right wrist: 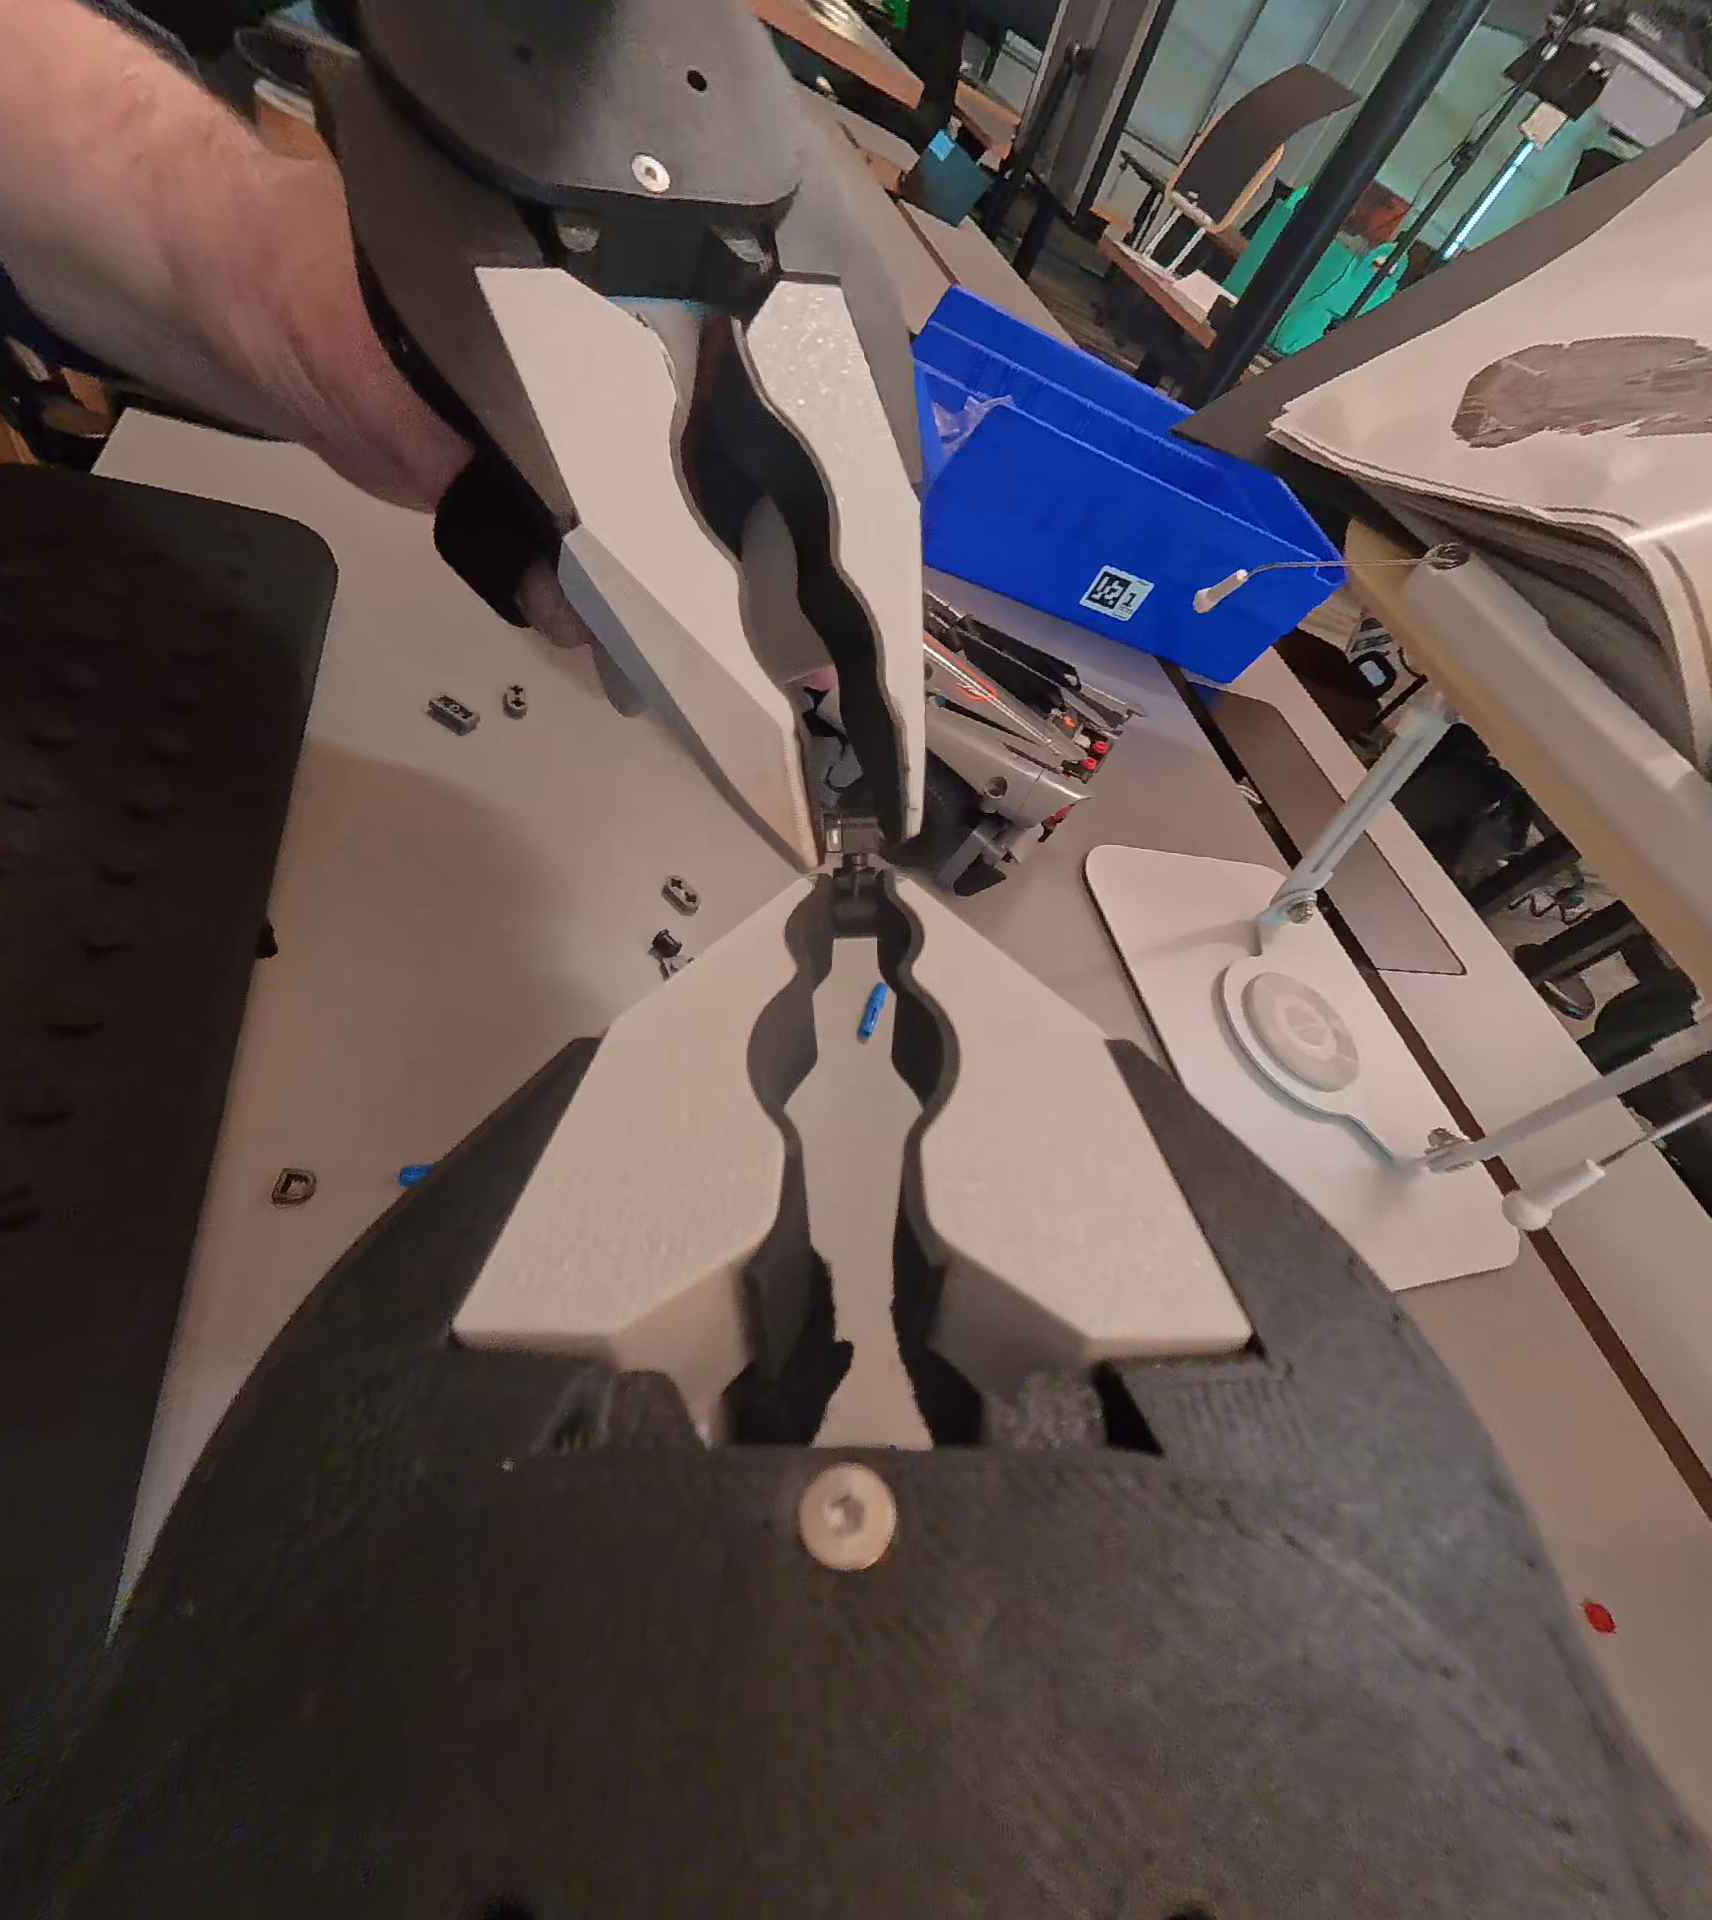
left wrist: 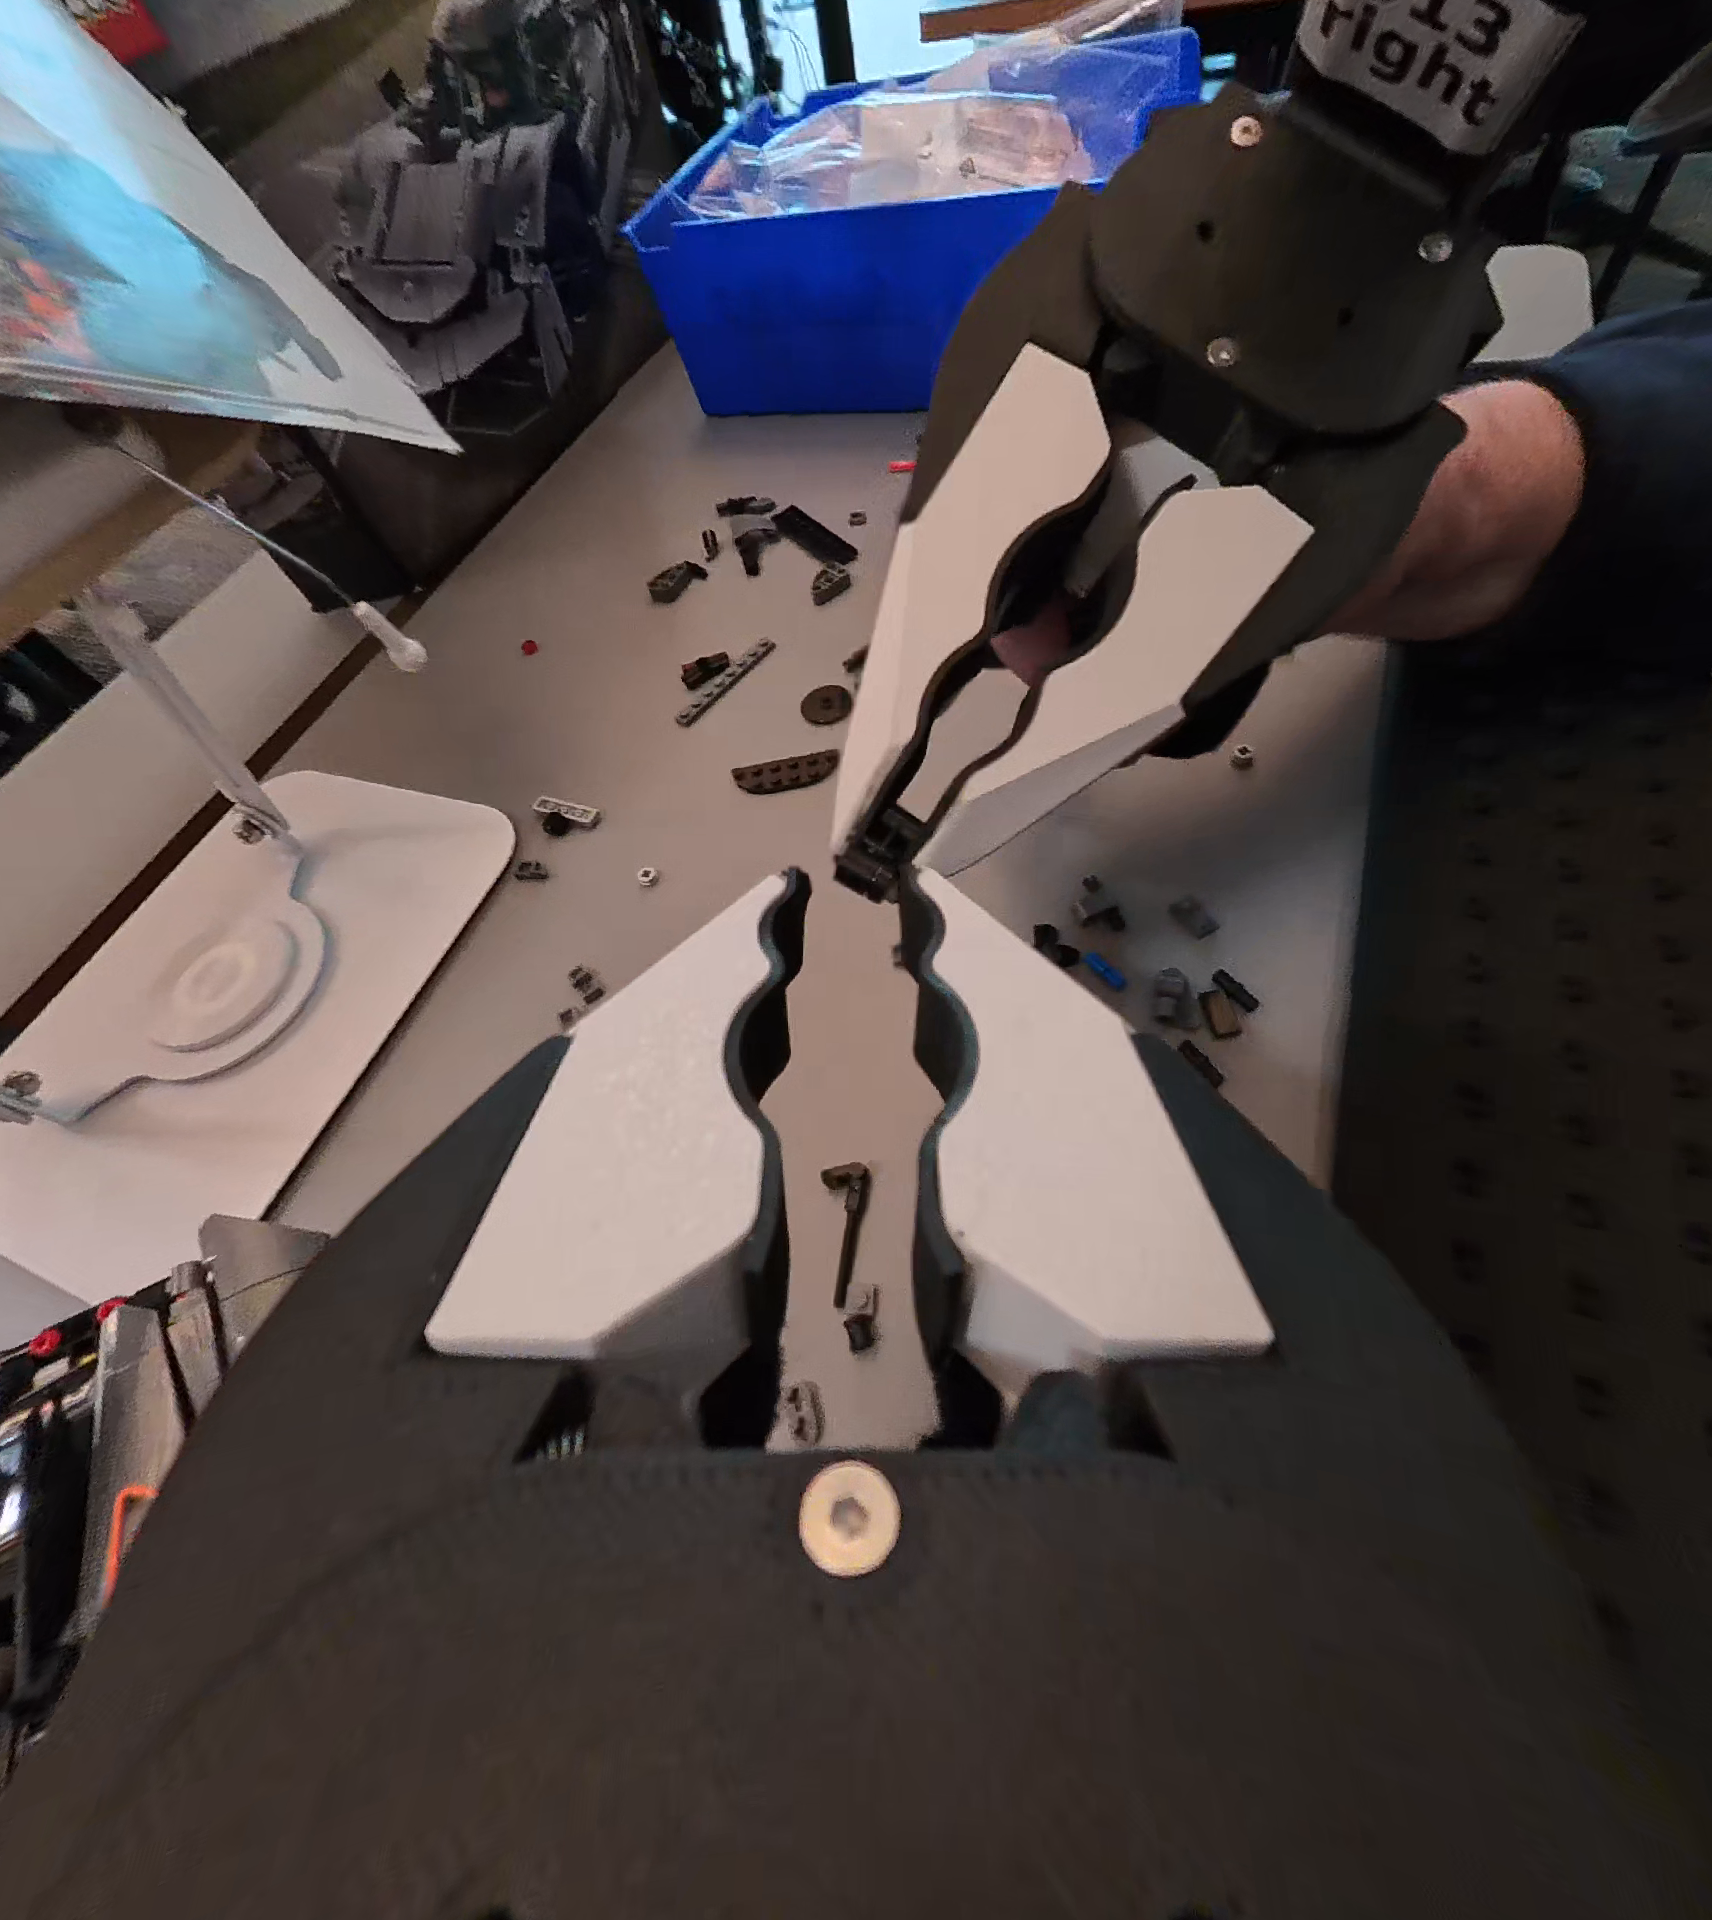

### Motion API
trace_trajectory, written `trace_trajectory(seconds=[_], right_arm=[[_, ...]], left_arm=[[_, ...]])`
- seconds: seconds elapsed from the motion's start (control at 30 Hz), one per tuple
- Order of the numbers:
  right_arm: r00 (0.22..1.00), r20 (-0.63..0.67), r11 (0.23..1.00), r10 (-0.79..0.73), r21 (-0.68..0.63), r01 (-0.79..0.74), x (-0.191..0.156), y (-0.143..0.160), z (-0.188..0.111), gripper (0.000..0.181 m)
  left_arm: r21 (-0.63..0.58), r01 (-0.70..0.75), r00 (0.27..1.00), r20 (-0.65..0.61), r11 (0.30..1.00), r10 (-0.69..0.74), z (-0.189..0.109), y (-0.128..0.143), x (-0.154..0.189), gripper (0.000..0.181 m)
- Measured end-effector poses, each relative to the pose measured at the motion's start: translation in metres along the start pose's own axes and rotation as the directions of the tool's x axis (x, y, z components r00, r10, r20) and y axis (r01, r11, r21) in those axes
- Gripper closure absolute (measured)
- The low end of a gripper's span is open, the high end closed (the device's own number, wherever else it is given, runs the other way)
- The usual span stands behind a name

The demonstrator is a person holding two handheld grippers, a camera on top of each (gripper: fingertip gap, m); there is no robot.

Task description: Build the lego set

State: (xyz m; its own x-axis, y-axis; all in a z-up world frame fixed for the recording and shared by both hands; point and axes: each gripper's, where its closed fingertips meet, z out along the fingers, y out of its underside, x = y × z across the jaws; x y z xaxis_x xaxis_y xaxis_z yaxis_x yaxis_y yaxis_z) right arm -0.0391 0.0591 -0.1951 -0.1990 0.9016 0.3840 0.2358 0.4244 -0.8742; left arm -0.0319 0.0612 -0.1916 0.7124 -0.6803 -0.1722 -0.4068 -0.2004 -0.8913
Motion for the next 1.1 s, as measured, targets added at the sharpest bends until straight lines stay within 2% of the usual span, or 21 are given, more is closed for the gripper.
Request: trace_trajectory(seconds=[0.07, 0.17, 0.37, 0.73, 0.83, 0.9, 1.0, 1.1], right_arm=[[1.000, 0.012, 1.000, -0.006, -0.003, 0.006, -0.002, 0.001, 0.000, 0.176], [1.000, 0.016, 1.000, -0.021, -0.009, 0.022, -0.002, 0.002, -0.001, 0.176], [0.998, 0.044, 0.999, -0.034, -0.023, 0.035, -0.006, 0.006, -0.001, 0.176], [0.994, -0.004, 0.991, -0.112, -0.068, 0.111, -0.005, 0.009, 0.001, 0.177], [0.999, 0.021, 0.999, -0.031, -0.038, 0.032, -0.003, 0.007, 0.000, 0.176], [0.993, 0.066, 0.995, 0.094, 0.009, -0.095, -0.001, 0.003, -0.002, 0.176], [0.947, 0.151, 0.955, 0.283, 0.047, -0.293, 0.004, 0.002, -0.006, 0.176], [0.897, 0.217, 0.912, 0.385, 0.061, -0.406, 0.005, 0.001, -0.008, 0.176]], left_arm=[[-0.016, -0.035, 0.999, -0.029, 0.999, 0.034, 0.002, 0.002, 0.008, 0.165], [-0.020, -0.046, 0.999, -0.008, 0.999, 0.046, 0.003, 0.002, 0.008, 0.164], [-0.001, 0.044, 0.998, -0.054, 0.999, -0.044, 0.004, 0.006, 0.009, 0.171], [0.007, 0.200, 0.976, -0.090, 0.980, -0.199, 0.006, 0.008, 0.007, 0.171], [0.017, 0.179, 0.981, -0.081, 0.984, -0.177, 0.007, 0.005, 0.007, 0.168], [0.031, 0.170, 0.984, -0.062, 0.985, -0.168, 0.005, 0.003, 0.003, 0.161], [0.021, 0.111, 0.993, -0.034, 0.994, -0.111, 0.004, 0.004, 0.002, 0.158], [0.006, 0.020, 0.999, 0.026, 1.000, -0.021, 0.004, 0.003, 0.000, 0.155]])
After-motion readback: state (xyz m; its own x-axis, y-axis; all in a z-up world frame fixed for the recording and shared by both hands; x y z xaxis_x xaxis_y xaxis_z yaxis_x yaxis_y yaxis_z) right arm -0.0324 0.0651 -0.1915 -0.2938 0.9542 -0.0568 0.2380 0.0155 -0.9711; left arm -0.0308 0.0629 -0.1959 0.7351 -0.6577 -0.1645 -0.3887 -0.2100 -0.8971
